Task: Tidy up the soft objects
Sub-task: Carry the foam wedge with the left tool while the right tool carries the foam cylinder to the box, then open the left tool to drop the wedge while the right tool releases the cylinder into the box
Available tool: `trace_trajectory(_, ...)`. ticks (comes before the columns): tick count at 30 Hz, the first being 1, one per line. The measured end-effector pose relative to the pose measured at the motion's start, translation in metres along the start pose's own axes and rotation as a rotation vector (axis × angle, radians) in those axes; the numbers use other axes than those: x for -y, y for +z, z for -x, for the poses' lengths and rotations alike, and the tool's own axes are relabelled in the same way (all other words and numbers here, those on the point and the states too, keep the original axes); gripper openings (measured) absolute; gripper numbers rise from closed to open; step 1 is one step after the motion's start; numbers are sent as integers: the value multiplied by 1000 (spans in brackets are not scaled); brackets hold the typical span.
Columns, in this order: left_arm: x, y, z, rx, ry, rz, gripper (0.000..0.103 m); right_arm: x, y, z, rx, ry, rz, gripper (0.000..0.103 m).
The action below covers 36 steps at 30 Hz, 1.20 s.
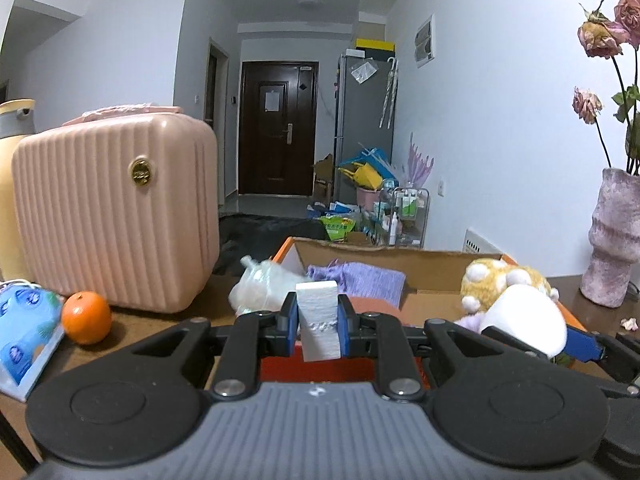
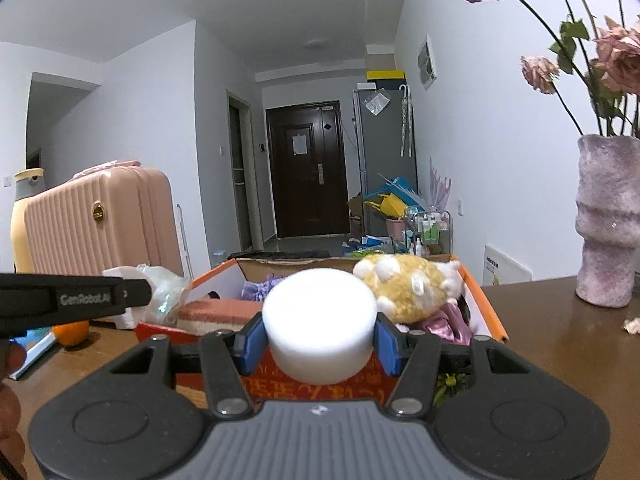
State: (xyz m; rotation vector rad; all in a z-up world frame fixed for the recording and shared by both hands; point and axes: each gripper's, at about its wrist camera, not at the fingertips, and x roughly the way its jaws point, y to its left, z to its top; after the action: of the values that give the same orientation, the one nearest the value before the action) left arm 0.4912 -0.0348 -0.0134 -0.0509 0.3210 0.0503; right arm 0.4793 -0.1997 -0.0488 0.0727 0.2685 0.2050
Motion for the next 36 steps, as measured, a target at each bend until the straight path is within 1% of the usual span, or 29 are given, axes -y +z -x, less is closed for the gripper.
trace_trajectory(13, 16, 25, -42, 66, -11, -5, 20, 5, 19, -48, 60, 2, 40, 55)
trace_trajectory(20, 19, 33, -66, 82, -4, 0, 20, 6, 31, -77, 90, -7, 78, 55)
trace_trajectory(24, 20, 34, -73, 85, -4, -5, 20, 1, 34, -89, 95, -18, 104, 55)
trace_trajectory(27, 21, 32, -78, 69, -3, -8, 20, -2, 34, -96, 83, -33, 133, 55)
trace_trajectory(28, 20, 32, -79, 64, -1, -5, 22, -3, 33, -98, 77, -40, 140, 56)
trace_trajectory(30, 18, 33, -80, 64, 14, 4, 32, -3, 32, -99, 71, -59, 144, 58)
trace_trajectory(31, 16, 33, -79, 65, 21, 8, 47, -3, 32, -99, 70, -67, 145, 65)
trace_trajectory(32, 13, 33, -78, 72, 37, 22, 55, -2, 32, -98, 74, -74, 140, 76)
trace_trajectory(33, 12, 33, -78, 75, 39, 27, 56, -1, 33, -96, 81, -79, 131, 80)
trace_trajectory(34, 10, 34, -78, 74, 37, 32, 62, 1, 32, -94, 91, -83, 123, 87)
trace_trajectory(35, 7, 34, -76, 75, 45, 39, 75, 2, 33, -92, 101, -88, 114, 91)
trace_trajectory(36, 5, 35, -74, 83, 67, 45, 83, 3, 33, -90, 106, -92, 108, 94)
